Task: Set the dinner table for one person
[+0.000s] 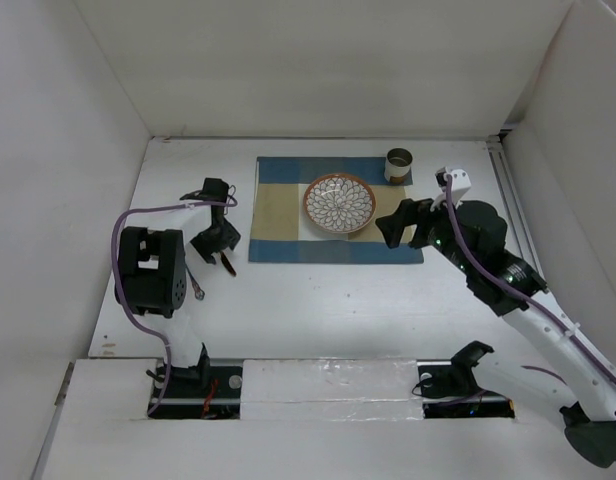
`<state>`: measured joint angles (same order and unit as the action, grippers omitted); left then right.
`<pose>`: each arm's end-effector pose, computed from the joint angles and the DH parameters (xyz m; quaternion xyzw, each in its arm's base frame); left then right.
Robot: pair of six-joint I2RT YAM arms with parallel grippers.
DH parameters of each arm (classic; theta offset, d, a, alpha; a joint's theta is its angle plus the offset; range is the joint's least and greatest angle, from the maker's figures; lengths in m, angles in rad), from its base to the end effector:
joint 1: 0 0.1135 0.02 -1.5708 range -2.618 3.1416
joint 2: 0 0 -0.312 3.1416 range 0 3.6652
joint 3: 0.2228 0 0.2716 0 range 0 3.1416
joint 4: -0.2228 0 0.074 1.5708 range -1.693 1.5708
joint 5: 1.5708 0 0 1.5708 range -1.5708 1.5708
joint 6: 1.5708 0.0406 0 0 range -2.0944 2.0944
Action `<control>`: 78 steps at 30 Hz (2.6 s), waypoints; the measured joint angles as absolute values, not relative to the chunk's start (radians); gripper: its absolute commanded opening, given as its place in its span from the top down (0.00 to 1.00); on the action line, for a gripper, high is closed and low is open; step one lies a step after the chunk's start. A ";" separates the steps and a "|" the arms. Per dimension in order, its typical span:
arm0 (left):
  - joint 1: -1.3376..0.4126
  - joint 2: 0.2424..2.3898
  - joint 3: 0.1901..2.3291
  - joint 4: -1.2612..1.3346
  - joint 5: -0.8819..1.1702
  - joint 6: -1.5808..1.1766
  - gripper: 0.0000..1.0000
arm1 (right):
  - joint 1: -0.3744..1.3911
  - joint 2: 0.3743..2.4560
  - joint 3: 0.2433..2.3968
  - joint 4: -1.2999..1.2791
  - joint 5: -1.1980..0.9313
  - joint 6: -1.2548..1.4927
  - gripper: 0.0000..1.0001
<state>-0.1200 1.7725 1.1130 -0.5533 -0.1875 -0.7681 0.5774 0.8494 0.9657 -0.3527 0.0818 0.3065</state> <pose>0.3668 -0.0366 0.1976 -0.3277 0.9234 0.0070 0.1996 0.1538 0.0962 0.4113 -0.0809 0.7811 0.2354 0.5726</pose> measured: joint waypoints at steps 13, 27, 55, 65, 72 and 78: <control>-0.116 1.760 1.093 -0.519 -0.176 -0.741 1.00 | 0.577 0.787 0.966 -0.370 0.075 0.310 0.00; -0.162 1.734 1.222 -0.658 -0.325 -0.740 1.00 | 0.567 0.760 0.966 -0.392 0.082 0.310 0.00; -0.802 2.319 2.159 -0.642 -0.017 -0.693 1.00 | 0.485 0.701 1.208 -0.625 0.240 0.310 0.00; -0.799 2.377 2.176 -0.529 0.083 -0.698 1.00 | 0.477 0.699 1.208 -0.663 0.257 0.308 0.00; -0.810 2.397 2.176 -0.449 0.138 -0.723 1.00 | 0.477 0.690 1.207 -0.671 0.261 0.306 0.00; -0.817 2.440 2.176 -0.416 0.176 -0.743 1.00 | 0.477 0.682 1.207 -0.675 0.263 0.306 0.00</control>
